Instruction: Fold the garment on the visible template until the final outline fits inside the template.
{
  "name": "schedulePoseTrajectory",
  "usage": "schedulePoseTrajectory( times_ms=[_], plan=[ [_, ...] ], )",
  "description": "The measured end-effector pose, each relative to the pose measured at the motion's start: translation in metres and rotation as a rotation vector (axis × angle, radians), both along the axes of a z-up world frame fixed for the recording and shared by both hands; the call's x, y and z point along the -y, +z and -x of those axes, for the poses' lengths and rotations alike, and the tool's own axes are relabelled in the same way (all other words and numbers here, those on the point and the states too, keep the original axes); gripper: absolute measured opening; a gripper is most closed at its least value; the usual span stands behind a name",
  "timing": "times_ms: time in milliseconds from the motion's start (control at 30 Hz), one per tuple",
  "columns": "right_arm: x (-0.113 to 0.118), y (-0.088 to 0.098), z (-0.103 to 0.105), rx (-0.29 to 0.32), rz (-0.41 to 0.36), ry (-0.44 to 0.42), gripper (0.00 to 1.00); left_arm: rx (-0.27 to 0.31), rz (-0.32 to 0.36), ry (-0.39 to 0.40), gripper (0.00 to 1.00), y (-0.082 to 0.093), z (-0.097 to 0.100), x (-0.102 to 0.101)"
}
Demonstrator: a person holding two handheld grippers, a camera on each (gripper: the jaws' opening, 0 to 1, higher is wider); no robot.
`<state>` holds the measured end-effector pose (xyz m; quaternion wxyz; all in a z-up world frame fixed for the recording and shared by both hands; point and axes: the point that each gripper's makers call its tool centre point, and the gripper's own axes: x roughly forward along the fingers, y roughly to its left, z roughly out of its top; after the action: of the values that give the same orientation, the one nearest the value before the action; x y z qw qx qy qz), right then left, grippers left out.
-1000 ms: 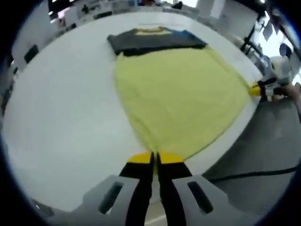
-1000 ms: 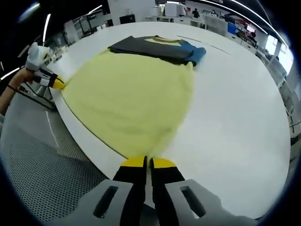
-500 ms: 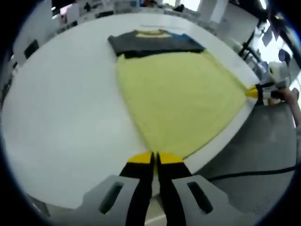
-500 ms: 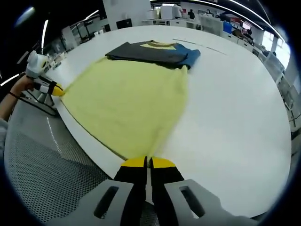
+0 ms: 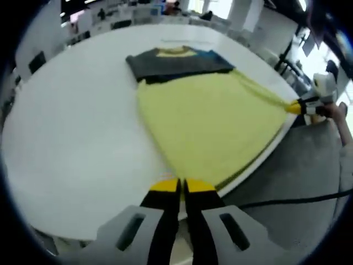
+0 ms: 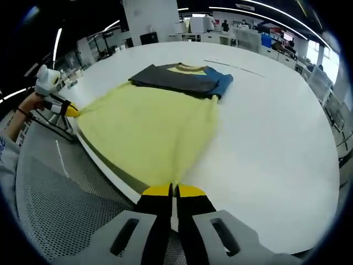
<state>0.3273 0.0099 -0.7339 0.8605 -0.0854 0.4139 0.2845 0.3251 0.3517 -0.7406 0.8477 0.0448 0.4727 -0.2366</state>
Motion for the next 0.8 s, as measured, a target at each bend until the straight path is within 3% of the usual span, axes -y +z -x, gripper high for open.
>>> schedulePoseTrajectory(
  times_ms=[500, 800],
  plan=[
    [0.0, 0.034, 0.015, 0.062, -0.023, 0.011, 0.03, 0.032, 0.014, -0.027, 0.0, 0.03, 0.013, 0.005],
    [-0.004, 0.044, 0.025, 0.059, -0.015, 0.033, 0.03, 0.053, 0.009, -0.049, 0.0, 0.046, 0.02, 0.009]
  ],
)
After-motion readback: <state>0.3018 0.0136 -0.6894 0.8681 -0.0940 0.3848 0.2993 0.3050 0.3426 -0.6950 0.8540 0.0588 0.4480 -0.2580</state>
